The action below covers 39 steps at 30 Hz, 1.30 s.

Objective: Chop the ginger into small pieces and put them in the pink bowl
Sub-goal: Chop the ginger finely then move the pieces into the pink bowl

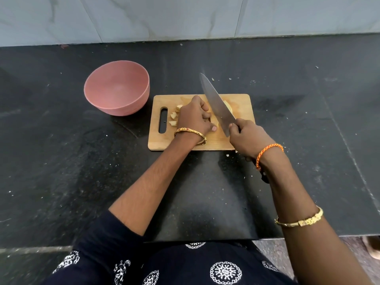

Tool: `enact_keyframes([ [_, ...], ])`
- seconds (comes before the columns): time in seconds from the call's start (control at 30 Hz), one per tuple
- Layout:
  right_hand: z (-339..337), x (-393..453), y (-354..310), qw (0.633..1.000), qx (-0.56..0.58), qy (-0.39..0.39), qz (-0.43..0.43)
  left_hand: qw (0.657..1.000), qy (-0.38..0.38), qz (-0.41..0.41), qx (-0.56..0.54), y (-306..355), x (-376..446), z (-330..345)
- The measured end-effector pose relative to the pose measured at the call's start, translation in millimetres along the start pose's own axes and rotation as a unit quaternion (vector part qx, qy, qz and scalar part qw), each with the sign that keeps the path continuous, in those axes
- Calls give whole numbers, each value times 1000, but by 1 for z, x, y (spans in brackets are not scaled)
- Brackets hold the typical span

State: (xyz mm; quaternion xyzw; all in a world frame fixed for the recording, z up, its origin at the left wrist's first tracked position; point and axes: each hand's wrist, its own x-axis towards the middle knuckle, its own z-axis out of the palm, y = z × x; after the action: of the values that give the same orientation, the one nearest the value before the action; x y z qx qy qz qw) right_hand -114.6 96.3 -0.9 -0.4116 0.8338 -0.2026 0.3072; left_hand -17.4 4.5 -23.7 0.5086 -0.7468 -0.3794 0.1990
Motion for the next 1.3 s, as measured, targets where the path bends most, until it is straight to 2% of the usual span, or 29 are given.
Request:
enact_keyframes([
  [0.37,18,-43,26,999,20,-8,32,999,24,21,-10,-2,-3,2],
  [0.57,13,-52,28,994,68,81,27,1000,20,7,-17,-2,-5,0],
  [0.8,17,-32,18,996,59,65,4,1000,17,9,-9,-1,-4,-2],
  [1.3,12,-20,4,1000,10,15,11,999,-15,26,-12,-5,0,-6],
])
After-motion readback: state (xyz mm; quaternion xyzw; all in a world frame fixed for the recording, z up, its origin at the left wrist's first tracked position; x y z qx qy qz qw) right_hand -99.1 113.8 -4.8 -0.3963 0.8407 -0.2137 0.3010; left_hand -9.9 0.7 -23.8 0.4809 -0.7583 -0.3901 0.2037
